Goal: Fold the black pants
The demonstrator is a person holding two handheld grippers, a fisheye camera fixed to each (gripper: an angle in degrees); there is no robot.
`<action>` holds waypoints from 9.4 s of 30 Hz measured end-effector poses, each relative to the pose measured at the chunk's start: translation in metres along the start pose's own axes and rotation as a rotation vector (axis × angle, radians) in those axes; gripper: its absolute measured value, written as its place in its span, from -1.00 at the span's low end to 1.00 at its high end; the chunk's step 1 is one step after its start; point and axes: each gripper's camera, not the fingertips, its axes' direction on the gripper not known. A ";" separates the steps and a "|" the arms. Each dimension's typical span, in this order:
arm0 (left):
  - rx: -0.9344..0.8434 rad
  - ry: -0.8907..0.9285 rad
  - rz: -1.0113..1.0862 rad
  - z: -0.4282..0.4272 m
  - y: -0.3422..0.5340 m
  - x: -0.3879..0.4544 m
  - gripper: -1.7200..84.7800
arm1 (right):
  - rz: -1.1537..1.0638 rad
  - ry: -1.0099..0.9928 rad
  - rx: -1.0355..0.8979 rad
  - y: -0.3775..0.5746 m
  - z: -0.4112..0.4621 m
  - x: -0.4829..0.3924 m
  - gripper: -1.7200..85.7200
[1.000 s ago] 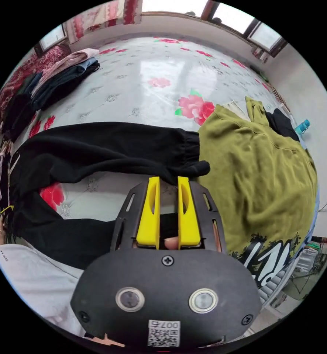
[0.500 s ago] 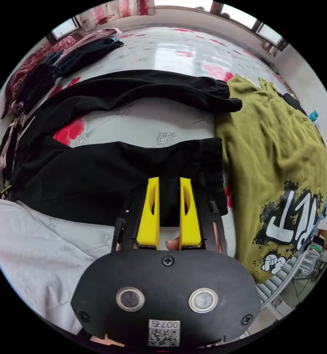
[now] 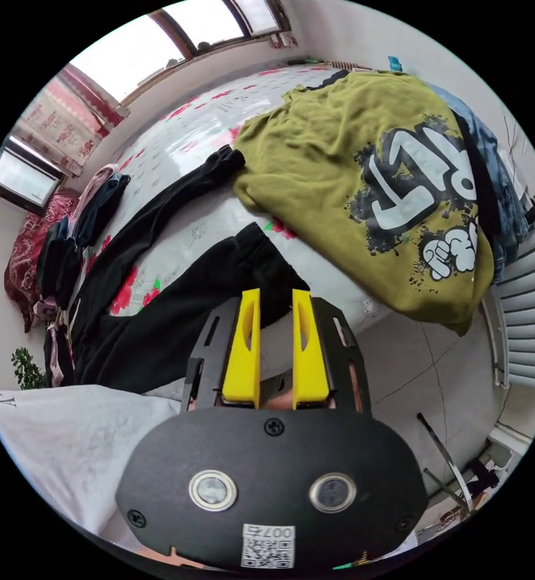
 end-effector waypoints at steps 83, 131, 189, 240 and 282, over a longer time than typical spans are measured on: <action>-0.159 0.260 -0.100 -0.004 0.035 -0.096 -0.93 | -0.581 0.286 -0.591 -0.081 0.032 -0.029 -0.93; 0.204 0.001 0.291 0.046 -0.183 0.158 -0.88 | -0.467 0.141 0.198 -0.372 0.160 -0.250 -0.90; -0.098 -0.202 0.905 0.106 -0.292 0.181 -0.98 | -0.975 0.300 -0.423 -0.393 0.305 -0.394 -0.92; -0.105 -0.032 0.609 0.019 0.062 0.016 -0.98 | -0.365 0.066 -0.212 0.115 0.034 -0.003 -0.91; 0.047 0.099 -0.073 0.022 0.017 0.010 -0.98 | -0.680 -0.662 -0.528 -0.075 0.250 -0.239 -0.82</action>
